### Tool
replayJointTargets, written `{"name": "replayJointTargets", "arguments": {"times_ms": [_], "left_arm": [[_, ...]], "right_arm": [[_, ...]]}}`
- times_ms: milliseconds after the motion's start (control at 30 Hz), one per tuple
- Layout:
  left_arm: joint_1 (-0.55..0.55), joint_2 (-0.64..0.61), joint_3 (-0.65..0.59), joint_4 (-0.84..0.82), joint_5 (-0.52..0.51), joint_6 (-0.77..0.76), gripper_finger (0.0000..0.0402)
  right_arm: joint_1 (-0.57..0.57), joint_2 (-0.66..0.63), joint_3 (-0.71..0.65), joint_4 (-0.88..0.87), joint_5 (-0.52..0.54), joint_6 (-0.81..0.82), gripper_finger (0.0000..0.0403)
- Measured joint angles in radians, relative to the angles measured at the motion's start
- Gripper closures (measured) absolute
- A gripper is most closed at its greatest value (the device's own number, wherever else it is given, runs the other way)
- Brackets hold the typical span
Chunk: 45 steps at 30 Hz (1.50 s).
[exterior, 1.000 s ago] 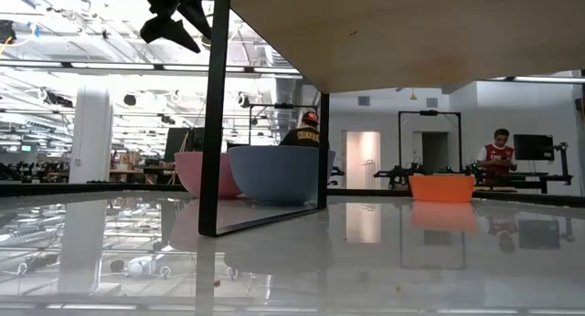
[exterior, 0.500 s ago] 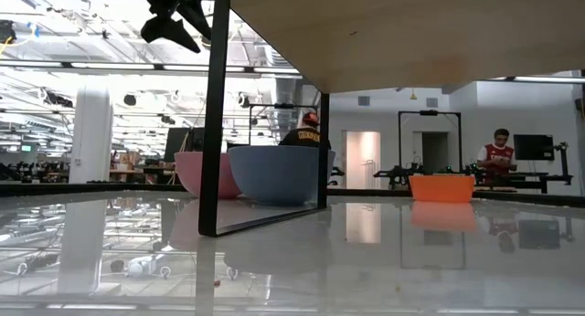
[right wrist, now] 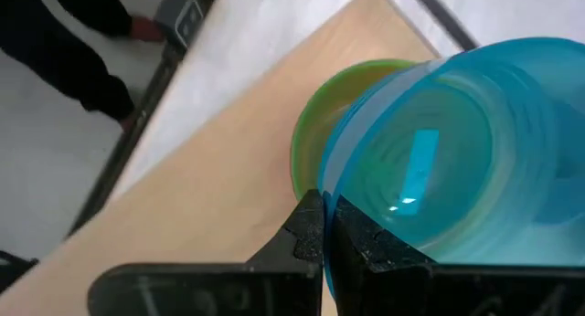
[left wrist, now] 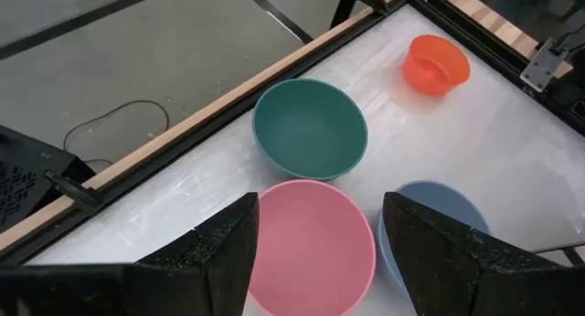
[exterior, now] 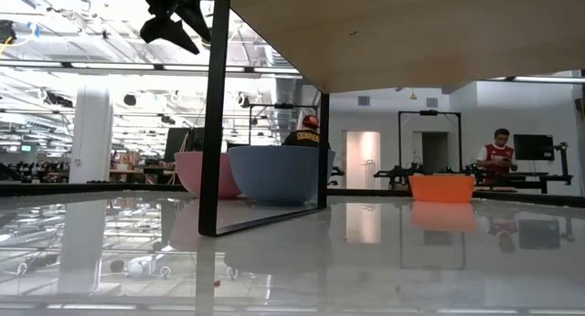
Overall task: Place and stack bowls onto a shelf
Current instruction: Stack the transparent blue bowl on top of the transparent green bowl on the shelf
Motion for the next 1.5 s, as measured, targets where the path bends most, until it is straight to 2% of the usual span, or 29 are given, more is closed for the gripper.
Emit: {"name": "replayJointTargets", "arguments": {"times_ms": [633,1033,1233,1500], "left_arm": [[0.000,0.000,0.000,0.000,-0.002,0.000,0.0182],[0.000,0.000,0.000,0.001,-0.017,0.001,0.0182],[0.000,0.000,0.000,0.001,-0.017,0.001,0.0182],[0.000,0.000,0.000,0.000,-0.016,0.001,0.0182]], "right_arm": [[-0.008,0.030,-0.001,-0.031,0.002,-0.154,0.0379],[-0.013,0.030,0.000,-0.034,-0.003,-0.155,0.0379],[-0.015,0.030,0.000,-0.011,-0.002,-0.152,0.0356],[-0.014,0.030,0.000,0.002,-0.002,-0.139,0.0351]]}}
